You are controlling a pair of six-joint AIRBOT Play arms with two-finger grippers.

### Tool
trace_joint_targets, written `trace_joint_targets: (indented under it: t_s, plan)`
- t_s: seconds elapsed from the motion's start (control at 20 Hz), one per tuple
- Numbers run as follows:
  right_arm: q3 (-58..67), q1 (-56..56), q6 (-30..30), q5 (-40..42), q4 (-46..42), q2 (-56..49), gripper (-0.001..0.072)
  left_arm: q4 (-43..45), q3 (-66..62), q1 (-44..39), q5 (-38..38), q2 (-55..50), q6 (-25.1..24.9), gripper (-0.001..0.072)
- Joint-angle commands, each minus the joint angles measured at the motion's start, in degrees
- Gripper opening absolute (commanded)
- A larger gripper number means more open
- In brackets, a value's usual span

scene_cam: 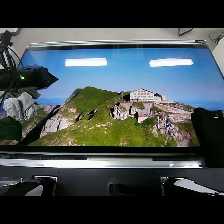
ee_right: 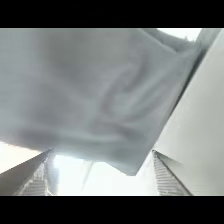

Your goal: Fold the clothes and pants, and hang the long-sleeved shirts on hangers.

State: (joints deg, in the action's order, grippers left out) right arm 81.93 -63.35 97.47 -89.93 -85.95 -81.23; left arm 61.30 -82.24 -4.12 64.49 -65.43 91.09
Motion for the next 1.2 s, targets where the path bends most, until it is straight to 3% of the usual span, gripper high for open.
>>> trace_joint_targets:
  t_s: [0.0, 0.1, 0.25, 0.35, 0.4, 0.45, 0.5, 0.55, 0.65, 0.8, 1.15]
  plan:
    - [17.4, 0.4, -3.2, -0.7, 11.5, 0.4, 0.0703, 0.0, 0.0, 0.0, -1.9, 0.0, -4.0, 0.0021]
    - [26.1, 4.2, -5.7, 7.2, 18.1, 1.0, 0.0703, 6.4, -0.2, -0.6, -7.3, 0.0, -5.9, 0.0019]
    - [29.5, 18.0, -6.8, 15.5, 19.1, 3.4, 0.0693, 37.2, -1.2, -3.2, -6.6, -2.3, 8.5, 0.0019]
    - [28.0, 29.2, -5.6, 12.3, 17.0, 3.1, 0.0686, 42.8, -1.0, -3.0, -0.1, -5.3, 11.0, 0.0027]
    - [25.8, 35.0, -5.3, 9.4, 14.6, 2.5, 0.0687, 41.4, -1.0, -2.7, 3.2, -7.2, 11.0, 0.0167]
    - [22.9, 39.8, -4.5, 6.7, 13.1, 1.8, 0.0690, 39.1, -1.0, -2.6, 7.7, -9.5, 11.1, 0.0622]
    - [19.4, 44.4, -3.3, 4.0, 12.5, 1.0, 0.0697, 36.8, -1.0, -2.6, 12.8, -11.6, 11.4, 0.0705]
    - [15.6, 48.3, -2.8, 2.1, 12.3, 0.3, 0.0697, 34.0, -0.4, -2.8, 16.3, -13.4, 9.2, 0.0703]
    - [9.9, 53.7, -2.7, 1.7, 10.1, -0.1, 0.0696, 28.7, 3.7, -3.7, 12.9, -12.1, 6.5, 0.0702]
    - [7.8, 58.6, -1.3, 2.4, 2.2, -0.1, 0.0696, 28.2, 10.0, -6.4, 4.5, -7.6, 8.4, 0.0701]
    - [7.9, 58.9, -2.2, 2.4, 2.3, -0.1, 0.0693, 28.2, 10.1, -6.7, 4.5, -8.0, 8.4, 0.0701]
